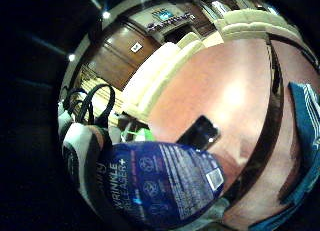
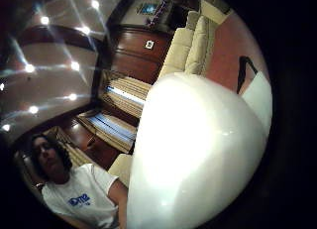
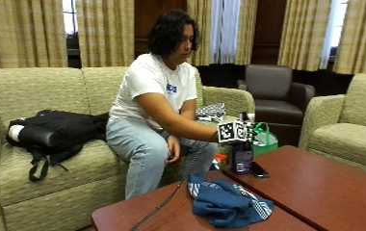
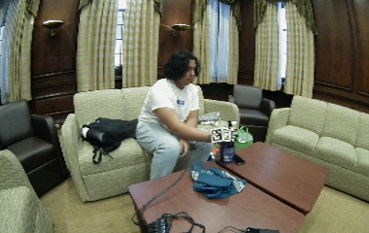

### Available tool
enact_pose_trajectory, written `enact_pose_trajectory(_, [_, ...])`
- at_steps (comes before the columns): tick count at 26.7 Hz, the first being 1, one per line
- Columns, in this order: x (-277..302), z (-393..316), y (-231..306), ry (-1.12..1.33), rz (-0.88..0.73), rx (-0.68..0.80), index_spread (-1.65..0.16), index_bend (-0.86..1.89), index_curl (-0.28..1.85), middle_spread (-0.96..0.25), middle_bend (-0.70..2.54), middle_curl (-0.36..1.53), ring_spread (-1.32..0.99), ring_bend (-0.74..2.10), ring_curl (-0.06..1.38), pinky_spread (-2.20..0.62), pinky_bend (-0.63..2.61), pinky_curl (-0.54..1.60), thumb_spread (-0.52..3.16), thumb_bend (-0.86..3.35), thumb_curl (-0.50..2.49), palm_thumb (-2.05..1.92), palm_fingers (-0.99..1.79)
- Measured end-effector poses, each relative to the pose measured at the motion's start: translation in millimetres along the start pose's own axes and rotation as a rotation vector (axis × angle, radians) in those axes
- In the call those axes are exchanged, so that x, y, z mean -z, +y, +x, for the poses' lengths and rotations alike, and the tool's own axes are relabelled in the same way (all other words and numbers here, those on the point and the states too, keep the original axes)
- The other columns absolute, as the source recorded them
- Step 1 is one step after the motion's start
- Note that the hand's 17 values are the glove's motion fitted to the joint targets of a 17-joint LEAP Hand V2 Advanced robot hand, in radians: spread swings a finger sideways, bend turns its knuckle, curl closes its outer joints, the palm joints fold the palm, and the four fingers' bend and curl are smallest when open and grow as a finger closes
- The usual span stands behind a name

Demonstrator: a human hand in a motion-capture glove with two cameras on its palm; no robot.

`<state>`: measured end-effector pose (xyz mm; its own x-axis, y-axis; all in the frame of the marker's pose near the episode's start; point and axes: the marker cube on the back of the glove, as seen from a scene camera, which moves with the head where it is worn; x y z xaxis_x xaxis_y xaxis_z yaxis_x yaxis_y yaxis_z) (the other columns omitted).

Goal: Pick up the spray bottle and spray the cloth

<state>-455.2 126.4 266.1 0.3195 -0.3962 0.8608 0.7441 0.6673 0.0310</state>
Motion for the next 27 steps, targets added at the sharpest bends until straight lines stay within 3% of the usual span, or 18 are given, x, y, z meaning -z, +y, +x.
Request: enact_pose_trajectory(27, [-8.3, 5.3, -9.3, -0.056, -0.073, -0.067, -0.28, 0.36, 0.62, -0.21, 0.62, 0.51, -0.23, 0.60, 0.44, -0.29, 0.38, 0.37, 0.32, -0.03, 0.85, 0.90, 1.38])
